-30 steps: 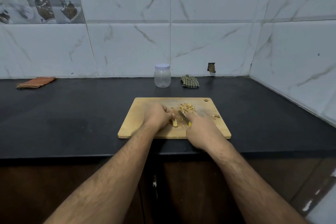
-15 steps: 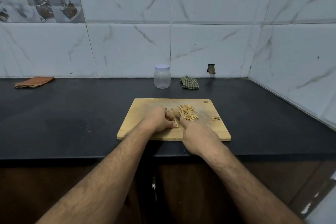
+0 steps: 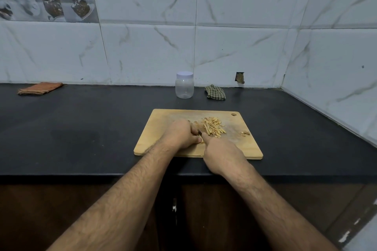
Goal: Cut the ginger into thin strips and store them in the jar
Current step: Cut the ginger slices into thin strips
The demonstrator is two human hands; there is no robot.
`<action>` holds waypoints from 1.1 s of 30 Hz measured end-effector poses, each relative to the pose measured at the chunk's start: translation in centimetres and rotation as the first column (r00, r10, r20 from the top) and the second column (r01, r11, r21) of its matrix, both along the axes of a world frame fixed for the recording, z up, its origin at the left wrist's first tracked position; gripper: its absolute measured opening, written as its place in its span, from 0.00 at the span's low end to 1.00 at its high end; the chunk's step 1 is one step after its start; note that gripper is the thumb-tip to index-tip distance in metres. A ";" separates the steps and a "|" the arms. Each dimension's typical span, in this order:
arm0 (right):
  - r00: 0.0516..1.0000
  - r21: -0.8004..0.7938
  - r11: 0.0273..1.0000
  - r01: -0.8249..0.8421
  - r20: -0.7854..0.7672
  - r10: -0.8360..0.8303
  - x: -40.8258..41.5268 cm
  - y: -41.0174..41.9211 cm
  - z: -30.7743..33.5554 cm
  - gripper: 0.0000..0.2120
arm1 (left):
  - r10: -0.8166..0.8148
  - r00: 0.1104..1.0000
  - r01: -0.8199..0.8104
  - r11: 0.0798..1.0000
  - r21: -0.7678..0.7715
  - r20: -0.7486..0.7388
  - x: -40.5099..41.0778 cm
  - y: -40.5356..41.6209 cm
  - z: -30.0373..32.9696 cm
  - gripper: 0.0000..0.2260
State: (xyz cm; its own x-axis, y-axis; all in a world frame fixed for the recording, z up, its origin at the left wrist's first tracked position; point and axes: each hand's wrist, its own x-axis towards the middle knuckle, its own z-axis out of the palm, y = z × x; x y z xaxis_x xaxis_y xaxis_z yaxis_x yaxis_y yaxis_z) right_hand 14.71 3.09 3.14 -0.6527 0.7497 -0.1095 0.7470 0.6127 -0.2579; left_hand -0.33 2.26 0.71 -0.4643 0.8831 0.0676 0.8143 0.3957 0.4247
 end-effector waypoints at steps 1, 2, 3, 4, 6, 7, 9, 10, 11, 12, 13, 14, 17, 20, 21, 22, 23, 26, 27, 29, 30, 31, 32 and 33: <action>1.000 0.006 1.000 -0.002 0.014 0.002 -0.1 0.0 0.0 0.35 | 0.004 1.000 -0.004 1.000 0.007 0.001 0.0 0.0 -0.1 0.12; 1.000 0.011 1.000 -0.005 0.030 0.004 -0.2 -0.1 0.0 0.35 | 0.007 1.000 -0.007 1.000 0.014 0.005 0.0 0.0 -0.1 0.13; 0.999 0.017 1.000 -0.008 0.047 0.007 -0.3 -0.1 0.0 0.36 | 0.010 1.000 -0.010 1.000 0.016 0.010 0.0 0.0 -0.1 0.13; 0.998 0.022 1.000 -0.010 0.063 0.009 -0.3 -0.2 0.0 0.36 | 0.011 1.000 -0.011 1.000 0.015 0.012 0.0 -0.1 -0.2 0.13; 0.997 0.043 0.999 -0.017 0.075 0.013 0.0 -0.5 -0.2 0.36 | 0.015 1.000 -0.015 1.000 0.014 0.009 0.1 -0.2 -0.1 0.13; 0.997 0.052 0.998 -0.020 0.075 0.016 0.2 -0.7 -0.3 0.37 | 0.018 1.000 -0.018 1.000 0.014 0.005 0.2 -0.2 0.0 0.13; 0.998 0.049 0.999 -0.020 0.068 0.016 1.0 -1.1 -0.7 0.39 | 0.018 1.000 -0.018 1.000 0.015 0.006 0.4 -0.3 0.1 0.13; 0.998 0.039 0.999 -0.013 0.061 0.010 1.5 -1.4 -1.0 0.39 | 0.018 1.000 -0.018 1.000 0.018 0.009 0.5 -0.4 0.2 0.13; 0.999 0.026 1.000 -0.007 0.052 0.006 2.0 -1.6 -1.2 0.40 | 0.021 1.000 -0.021 1.000 0.021 0.011 0.5 -0.4 0.2 0.13; 0.999 0.007 1.000 -0.003 0.045 0.003 2.5 -1.9 -1.4 0.40 | 0.027 1.000 -0.027 0.999 0.020 0.011 0.6 -0.5 0.2 0.13; 0.999 -0.009 1.000 0.001 0.039 -0.001 3.0 -2.0 -1.6 0.40 | 0.031 0.999 -0.031 0.999 0.018 0.011 0.6 -0.5 0.3 0.14; 0.999 -0.023 1.000 0.009 0.039 -0.008 3.4 -2.2 -1.6 0.41 | 0.034 0.999 -0.034 0.999 0.016 0.012 0.6 -0.6 0.3 0.14; 0.998 -0.025 0.999 0.020 0.063 -0.019 3.5 -2.3 -1.2 0.42 | 0.038 0.999 -0.038 0.999 0.011 0.029 0.7 -0.6 0.4 0.14; 0.998 0.012 1.000 0.023 0.056 -0.024 2.7 -1.9 -0.8 0.40 | 0.049 0.998 -0.050 0.999 0.010 0.033 0.7 -0.7 0.3 0.14; 0.998 0.024 0.999 0.025 0.048 -0.027 2.4 -1.7 -0.6 0.39 | 0.054 0.998 -0.054 0.998 0.010 0.031 0.7 -0.7 0.3 0.14; 0.999 0.031 0.999 0.026 0.040 -0.027 2.2 -1.5 -0.5 0.38 | 0.058 0.998 -0.058 0.998 0.010 0.027 0.7 -0.7 0.3 0.14; 0.999 0.034 0.999 0.026 0.031 -0.027 1.9 -1.3 -0.4 0.37 | 0.060 0.998 -0.060 0.998 0.011 0.023 0.8 -0.7 0.2 0.14; 1.000 0.034 0.999 0.027 0.014 -0.028 1.5 -1.0 -0.4 0.37 | 0.059 0.998 -0.059 0.998 0.018 0.023 0.7 -0.8 0.0 0.14; 1.000 0.031 0.999 0.024 0.008 -0.024 1.4 -0.9 -0.4 0.37 | 0.060 0.998 -0.061 0.998 0.018 0.028 0.7 -0.8 0.0 0.14; 1.000 0.026 1.000 0.013 -0.008 -0.013 1.0 -0.8 -0.4 0.37 | 0.064 0.997 -0.064 0.998 0.021 0.037 0.6 -0.7 -0.1 0.14; 1.000 0.025 1.000 0.011 -0.010 -0.010 0.9 -0.8 -0.4 0.37 | 0.065 0.997 -0.066 0.998 0.023 0.041 0.6 -0.7 -0.2 0.14; 1.000 0.024 1.000 0.010 -0.010 -0.010 0.8 -0.7 -0.3 0.36 | 0.068 0.997 -0.069 0.997 0.024 0.043 0.6 -0.6 -0.2 0.14; 1.000 0.023 1.000 0.009 -0.009 -0.009 0.8 -0.7 -0.3 0.36 | 0.071 0.996 -0.072 0.997 0.026 0.045 0.6 -0.6 -0.2 0.14; 1.000 0.026 1.000 0.006 -0.011 -0.006 0.8 -0.7 -0.3 0.35 | 0.074 0.996 -0.076 0.997 0.028 0.047 0.6 -0.6 -0.3 0.14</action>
